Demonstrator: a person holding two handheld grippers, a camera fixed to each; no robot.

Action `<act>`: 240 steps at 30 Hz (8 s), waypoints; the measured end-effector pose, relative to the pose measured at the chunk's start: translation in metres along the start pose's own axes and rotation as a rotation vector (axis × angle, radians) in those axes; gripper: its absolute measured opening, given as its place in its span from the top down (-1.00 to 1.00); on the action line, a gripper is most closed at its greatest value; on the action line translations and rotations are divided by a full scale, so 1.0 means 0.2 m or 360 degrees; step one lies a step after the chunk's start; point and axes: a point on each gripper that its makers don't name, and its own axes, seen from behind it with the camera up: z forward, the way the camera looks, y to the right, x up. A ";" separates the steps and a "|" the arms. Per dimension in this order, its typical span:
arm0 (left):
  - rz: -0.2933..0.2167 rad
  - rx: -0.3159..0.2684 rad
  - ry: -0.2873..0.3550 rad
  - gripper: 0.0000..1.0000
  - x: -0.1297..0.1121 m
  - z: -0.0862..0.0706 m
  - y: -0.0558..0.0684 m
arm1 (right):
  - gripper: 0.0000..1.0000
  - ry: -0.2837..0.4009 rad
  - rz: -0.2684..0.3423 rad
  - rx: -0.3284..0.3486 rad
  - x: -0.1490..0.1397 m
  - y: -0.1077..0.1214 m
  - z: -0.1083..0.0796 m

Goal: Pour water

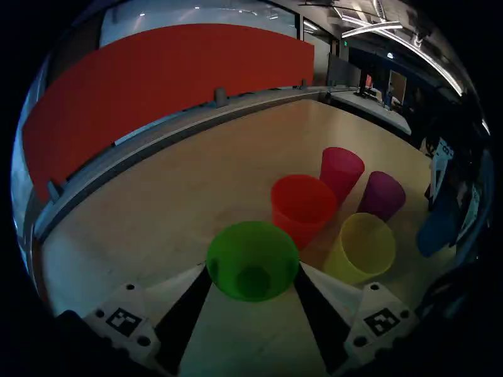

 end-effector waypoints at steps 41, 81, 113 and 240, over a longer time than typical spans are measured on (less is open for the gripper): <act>-0.0070 0.0154 0.0638 -0.73 0.41 -0.64 0.04 | -0.84 0.0185 0.0071 -0.0152 0.28 0.01 -0.15; -0.0003 0.0110 0.0934 -0.73 0.49 -0.97 0.33 | -0.84 0.0396 0.0071 -0.0246 0.53 0.04 -0.25; 0.0086 -0.0028 0.0955 -0.73 0.39 -1.00 0.63 | -0.84 0.0550 -0.0105 -0.0357 0.85 0.18 -0.35; 0.0142 -0.0239 0.0967 -0.72 0.53 -0.83 0.86 | -0.83 0.0257 -0.1753 -0.0872 1.55 0.43 -0.30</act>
